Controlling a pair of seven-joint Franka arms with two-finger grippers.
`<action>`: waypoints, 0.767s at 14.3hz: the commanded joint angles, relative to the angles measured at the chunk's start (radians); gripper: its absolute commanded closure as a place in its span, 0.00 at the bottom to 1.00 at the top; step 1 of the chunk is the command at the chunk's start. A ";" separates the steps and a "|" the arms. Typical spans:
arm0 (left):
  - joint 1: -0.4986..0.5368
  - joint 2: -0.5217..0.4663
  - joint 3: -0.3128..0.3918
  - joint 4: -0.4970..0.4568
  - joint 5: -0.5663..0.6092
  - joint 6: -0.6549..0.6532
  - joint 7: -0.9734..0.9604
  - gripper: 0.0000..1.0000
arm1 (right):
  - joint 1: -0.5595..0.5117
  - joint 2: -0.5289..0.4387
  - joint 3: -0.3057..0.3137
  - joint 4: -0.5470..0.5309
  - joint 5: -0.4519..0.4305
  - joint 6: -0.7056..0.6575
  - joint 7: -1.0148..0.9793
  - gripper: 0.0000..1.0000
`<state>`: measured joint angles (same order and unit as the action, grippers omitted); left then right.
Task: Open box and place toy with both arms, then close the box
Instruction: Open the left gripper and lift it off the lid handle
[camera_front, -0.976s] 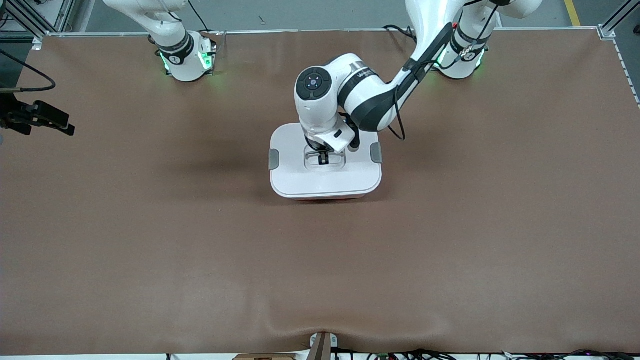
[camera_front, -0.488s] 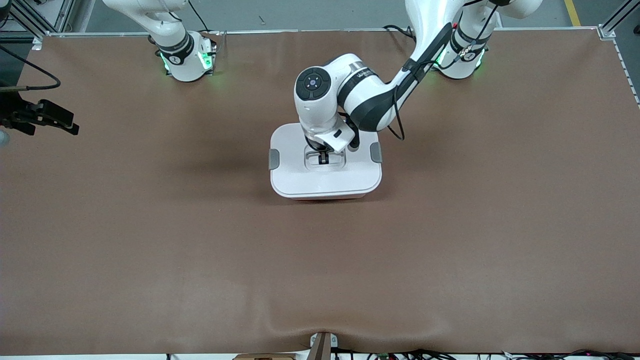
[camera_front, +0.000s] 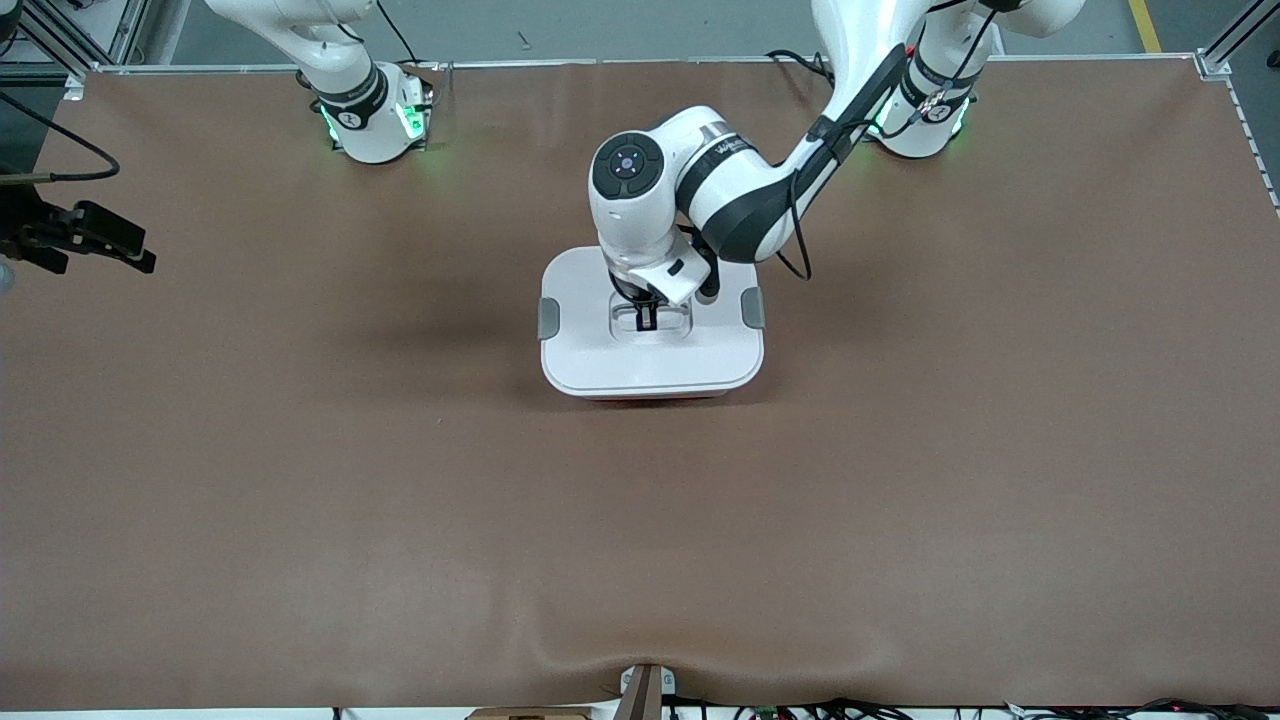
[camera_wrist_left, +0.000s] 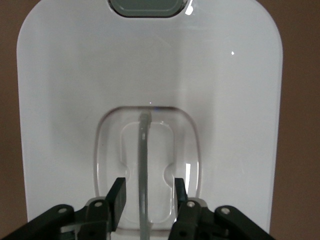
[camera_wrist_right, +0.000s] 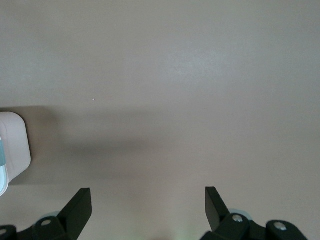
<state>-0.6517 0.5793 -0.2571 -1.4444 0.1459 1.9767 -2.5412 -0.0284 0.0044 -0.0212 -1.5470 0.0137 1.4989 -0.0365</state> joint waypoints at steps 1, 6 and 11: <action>0.043 -0.050 0.001 0.010 0.004 -0.028 0.045 0.00 | -0.004 -0.012 0.001 -0.001 0.002 0.001 0.001 0.00; 0.125 -0.133 -0.002 0.013 -0.006 -0.105 0.172 0.00 | -0.007 -0.012 0.001 -0.001 0.003 -0.003 0.003 0.00; 0.242 -0.216 -0.007 0.013 -0.046 -0.180 0.422 0.00 | -0.005 -0.012 0.001 0.001 0.003 -0.003 0.003 0.00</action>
<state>-0.4529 0.4000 -0.2558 -1.4186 0.1323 1.8298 -2.2174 -0.0294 0.0044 -0.0223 -1.5470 0.0137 1.4991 -0.0365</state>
